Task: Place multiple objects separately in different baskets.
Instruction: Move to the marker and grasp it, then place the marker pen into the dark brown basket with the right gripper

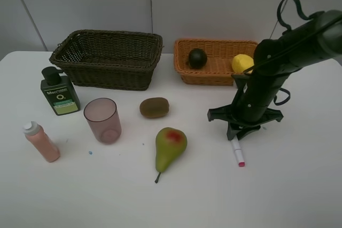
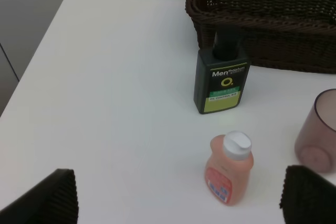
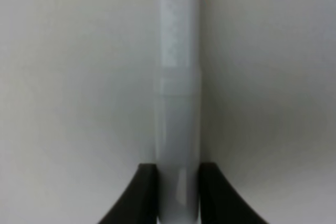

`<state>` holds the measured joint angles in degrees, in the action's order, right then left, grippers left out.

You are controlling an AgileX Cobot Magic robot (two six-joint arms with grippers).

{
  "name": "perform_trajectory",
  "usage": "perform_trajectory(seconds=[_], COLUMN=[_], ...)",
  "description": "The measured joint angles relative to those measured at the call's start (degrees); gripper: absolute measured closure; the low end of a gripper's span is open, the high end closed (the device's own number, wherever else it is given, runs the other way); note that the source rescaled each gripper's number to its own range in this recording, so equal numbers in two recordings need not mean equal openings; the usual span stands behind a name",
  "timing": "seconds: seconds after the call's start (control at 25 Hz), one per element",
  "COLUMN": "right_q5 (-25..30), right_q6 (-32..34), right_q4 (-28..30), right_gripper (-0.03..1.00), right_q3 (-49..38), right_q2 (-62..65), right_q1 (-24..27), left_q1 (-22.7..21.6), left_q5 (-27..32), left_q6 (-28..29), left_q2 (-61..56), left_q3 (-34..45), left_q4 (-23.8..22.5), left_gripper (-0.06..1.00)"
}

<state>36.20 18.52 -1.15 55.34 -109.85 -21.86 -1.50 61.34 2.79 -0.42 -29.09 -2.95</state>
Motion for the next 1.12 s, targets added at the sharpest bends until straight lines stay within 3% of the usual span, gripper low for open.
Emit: perform_trajectory(seconds=[0.32, 0.84, 1.12], right_q5=[2.67, 17.36, 18.67], right_q6=[0.00, -0.05, -0.24], right_q4=[1.15, 4.44, 6.91], right_gripper=[0.97, 0.97, 0.97], right_q3=[2.03, 17.16, 26.14], right_q2=[3.22, 8.67, 8.67], right_q1=[0.00, -0.27, -2.53], left_q1=[0.00, 0.00, 0.00], left_q5=[0.00, 0.00, 0.00], left_q6=[0.00, 0.00, 0.00], left_q2=[0.00, 0.00, 0.00], left_q3=[0.00, 0.00, 0.00], left_q4=[0.00, 0.00, 0.00], left_gripper=[-0.05, -0.05, -0.05])
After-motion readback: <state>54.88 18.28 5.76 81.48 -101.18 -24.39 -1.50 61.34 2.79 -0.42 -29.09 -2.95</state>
